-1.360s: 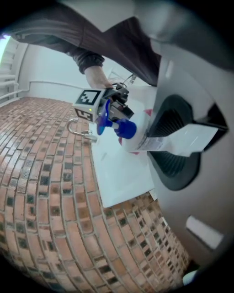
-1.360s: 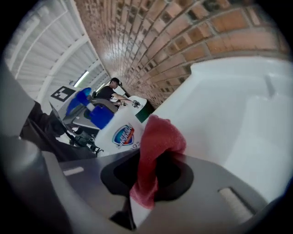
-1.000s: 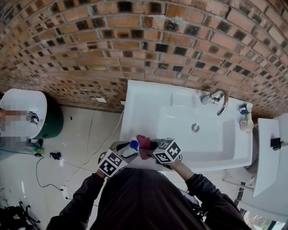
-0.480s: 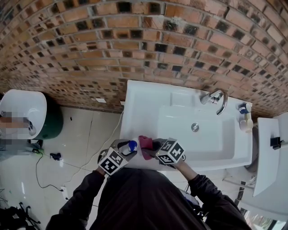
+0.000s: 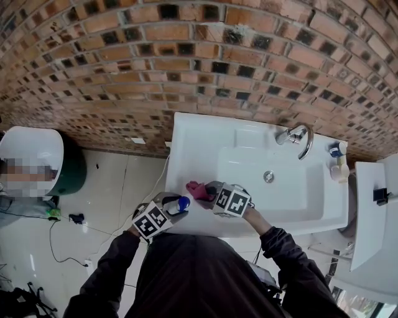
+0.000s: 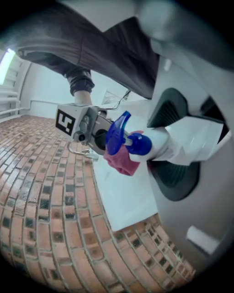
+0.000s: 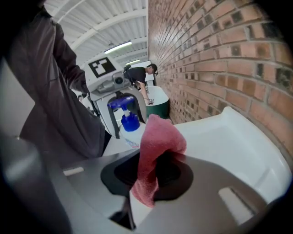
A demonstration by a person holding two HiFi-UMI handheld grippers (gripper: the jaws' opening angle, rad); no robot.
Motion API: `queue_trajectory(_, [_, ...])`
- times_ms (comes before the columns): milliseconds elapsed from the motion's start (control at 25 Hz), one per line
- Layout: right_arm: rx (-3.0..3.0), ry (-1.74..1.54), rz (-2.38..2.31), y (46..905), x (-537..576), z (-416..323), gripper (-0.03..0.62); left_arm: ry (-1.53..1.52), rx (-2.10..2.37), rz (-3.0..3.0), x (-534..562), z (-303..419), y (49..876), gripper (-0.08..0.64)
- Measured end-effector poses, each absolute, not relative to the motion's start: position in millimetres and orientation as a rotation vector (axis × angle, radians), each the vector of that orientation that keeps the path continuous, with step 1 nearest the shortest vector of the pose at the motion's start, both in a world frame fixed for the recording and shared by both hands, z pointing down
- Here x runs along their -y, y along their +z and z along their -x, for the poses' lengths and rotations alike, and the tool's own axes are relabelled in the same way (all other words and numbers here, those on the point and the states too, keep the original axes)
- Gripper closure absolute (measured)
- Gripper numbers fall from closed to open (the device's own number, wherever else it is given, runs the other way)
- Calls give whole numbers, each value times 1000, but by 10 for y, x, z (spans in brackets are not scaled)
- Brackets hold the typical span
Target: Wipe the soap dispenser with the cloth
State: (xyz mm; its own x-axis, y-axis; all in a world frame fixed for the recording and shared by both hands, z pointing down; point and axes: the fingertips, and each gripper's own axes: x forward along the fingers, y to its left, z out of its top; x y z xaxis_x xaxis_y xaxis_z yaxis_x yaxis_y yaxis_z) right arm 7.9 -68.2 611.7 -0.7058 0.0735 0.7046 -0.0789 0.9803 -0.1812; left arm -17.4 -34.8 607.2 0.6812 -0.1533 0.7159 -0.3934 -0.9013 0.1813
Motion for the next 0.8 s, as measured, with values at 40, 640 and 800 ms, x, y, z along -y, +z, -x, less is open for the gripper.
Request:
queue_trajectory(40, [2308,227,23,6209,658,-58,526,1053,430,-2575,347,174,6073,325])
queue_trajectory(640, [2268,350,-152,6311,679,-98,525,947,632,-2566,457,148,6127,336])
queue_trajectory(800, [2356,466,-261,6058,641,-190,525,882,744,-2522,504,86,6162,337])
